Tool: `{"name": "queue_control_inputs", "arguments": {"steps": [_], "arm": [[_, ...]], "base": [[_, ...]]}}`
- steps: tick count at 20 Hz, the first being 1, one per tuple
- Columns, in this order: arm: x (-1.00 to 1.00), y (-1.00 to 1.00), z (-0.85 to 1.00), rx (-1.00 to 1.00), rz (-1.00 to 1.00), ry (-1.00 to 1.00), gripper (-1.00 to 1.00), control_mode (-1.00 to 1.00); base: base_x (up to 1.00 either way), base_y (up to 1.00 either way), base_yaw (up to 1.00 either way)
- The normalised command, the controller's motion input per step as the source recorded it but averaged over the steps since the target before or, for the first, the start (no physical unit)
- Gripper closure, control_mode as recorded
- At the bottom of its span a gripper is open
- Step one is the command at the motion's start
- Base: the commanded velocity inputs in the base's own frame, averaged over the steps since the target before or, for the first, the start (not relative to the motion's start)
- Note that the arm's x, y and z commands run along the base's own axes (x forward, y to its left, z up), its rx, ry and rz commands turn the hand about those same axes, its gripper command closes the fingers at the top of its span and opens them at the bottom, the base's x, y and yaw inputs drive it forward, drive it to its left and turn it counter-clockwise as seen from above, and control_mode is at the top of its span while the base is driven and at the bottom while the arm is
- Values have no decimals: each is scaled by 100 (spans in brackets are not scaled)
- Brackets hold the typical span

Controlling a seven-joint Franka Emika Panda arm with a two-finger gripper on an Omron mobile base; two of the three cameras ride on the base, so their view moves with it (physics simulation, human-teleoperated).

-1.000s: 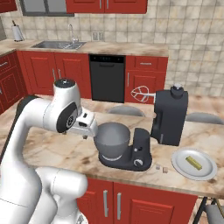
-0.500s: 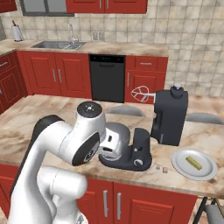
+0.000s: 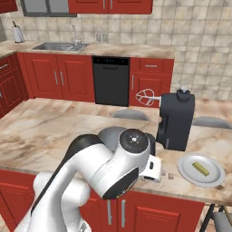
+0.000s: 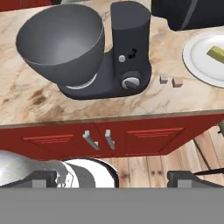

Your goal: Add butter and sugar cubes to the stand mixer bowl and then turn on the stand mixer to begin making frosting.

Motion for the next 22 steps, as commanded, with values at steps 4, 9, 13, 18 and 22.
{"name": "queue_control_inputs", "arguments": {"steps": [4, 9, 13, 18, 22], "arm": [[3, -88, -11, 0, 1, -1, -100, -100], [13, -68, -7, 0, 4, 0, -100, -100], [15, -53, -3, 0, 17, -15, -100, -100], [12, -35, -4, 0, 23, -29, -100, -100], [9, -34, -4, 0, 24, -33, -100, -100]], "base": [[0, 0, 0], [0, 0, 0], [0, 0, 0], [0, 0, 0], [0, 0, 0]]}}
